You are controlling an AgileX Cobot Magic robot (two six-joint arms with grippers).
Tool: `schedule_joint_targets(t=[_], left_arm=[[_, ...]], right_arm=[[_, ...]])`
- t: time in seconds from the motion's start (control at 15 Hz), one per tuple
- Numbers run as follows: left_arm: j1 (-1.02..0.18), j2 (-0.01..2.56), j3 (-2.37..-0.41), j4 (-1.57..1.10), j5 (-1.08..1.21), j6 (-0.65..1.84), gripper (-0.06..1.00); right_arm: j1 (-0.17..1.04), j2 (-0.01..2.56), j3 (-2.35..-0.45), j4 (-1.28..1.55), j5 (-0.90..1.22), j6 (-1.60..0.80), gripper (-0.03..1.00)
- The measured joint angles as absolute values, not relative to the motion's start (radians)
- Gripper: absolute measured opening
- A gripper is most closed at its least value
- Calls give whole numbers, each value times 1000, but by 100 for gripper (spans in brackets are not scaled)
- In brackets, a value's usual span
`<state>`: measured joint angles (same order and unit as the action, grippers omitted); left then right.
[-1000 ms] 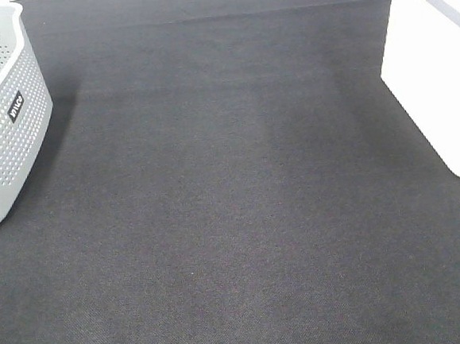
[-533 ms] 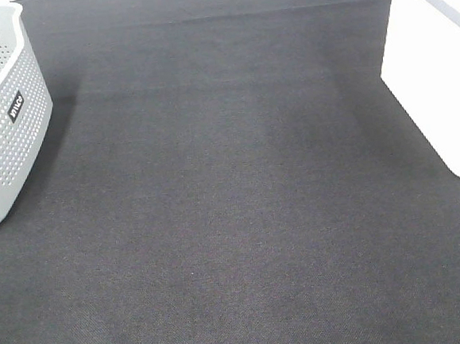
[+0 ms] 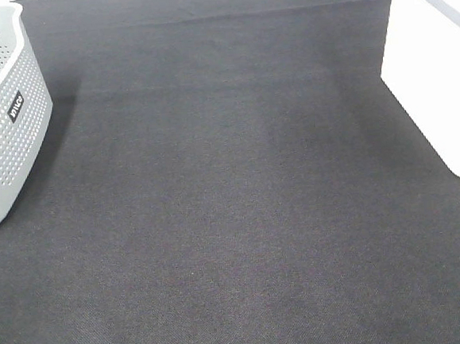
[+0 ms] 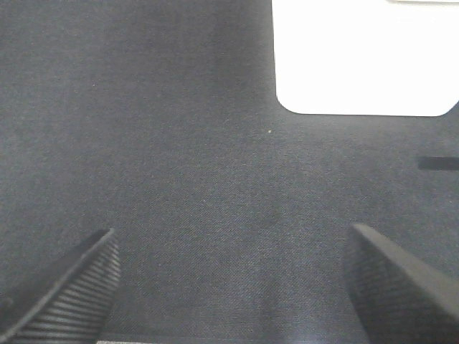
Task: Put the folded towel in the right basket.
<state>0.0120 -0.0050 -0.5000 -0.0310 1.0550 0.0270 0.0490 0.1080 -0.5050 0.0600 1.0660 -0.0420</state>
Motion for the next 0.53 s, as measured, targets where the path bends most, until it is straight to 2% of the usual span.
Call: schedule_joint_targets(t=[0.53], left_arm=[[12, -5, -500, -31, 1055, 27, 97]], right_arm=[[49, 108, -505, 34, 1066, -18, 80]])
